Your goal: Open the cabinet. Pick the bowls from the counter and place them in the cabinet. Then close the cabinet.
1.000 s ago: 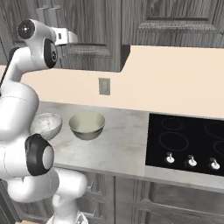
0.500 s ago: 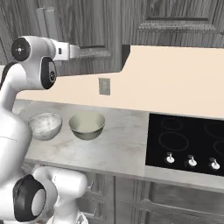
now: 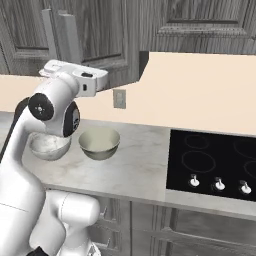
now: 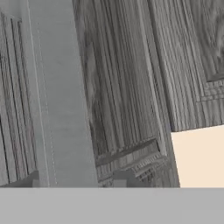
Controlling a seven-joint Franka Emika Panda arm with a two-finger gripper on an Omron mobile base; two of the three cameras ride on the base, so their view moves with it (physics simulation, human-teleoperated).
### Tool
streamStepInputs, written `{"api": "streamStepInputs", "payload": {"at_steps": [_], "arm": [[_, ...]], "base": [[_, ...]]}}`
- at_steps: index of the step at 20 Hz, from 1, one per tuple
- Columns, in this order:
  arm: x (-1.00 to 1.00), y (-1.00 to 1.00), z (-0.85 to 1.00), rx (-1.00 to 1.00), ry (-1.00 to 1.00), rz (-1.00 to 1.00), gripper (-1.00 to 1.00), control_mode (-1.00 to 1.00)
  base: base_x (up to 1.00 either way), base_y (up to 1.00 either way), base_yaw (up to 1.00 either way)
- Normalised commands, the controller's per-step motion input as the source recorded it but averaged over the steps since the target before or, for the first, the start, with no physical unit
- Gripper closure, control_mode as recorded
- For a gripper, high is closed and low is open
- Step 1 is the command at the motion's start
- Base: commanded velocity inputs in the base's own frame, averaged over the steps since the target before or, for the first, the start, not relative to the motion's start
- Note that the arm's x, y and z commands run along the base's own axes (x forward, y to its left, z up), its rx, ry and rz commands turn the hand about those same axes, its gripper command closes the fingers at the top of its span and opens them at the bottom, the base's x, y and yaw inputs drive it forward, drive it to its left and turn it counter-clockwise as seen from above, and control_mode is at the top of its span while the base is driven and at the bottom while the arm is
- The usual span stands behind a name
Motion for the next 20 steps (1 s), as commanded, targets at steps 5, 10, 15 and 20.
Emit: {"api": "streamStepInputs", "payload": {"at_steps": [5, 10, 15, 20], "arm": [[-0.12, -0.78, 0.08, 0.15, -0.03, 0.00, 1.00, -1.00], [-0.15, -0.44, 0.01, 0.11, 0.00, 0.00, -1.00, -1.00], [-0.78, -0.07, 0.00, 0.09, 0.00, 0.00, -1.00, -1.00], [-1.00, 0.01, 0.05, 0.03, -0.03, 0.00, -1.00, -1.00]], "base": [[0.00, 0.00, 0.00], [0.00, 0.00, 0.00], [0.00, 0.00, 0.00], [0.00, 0.00, 0.00]]}}
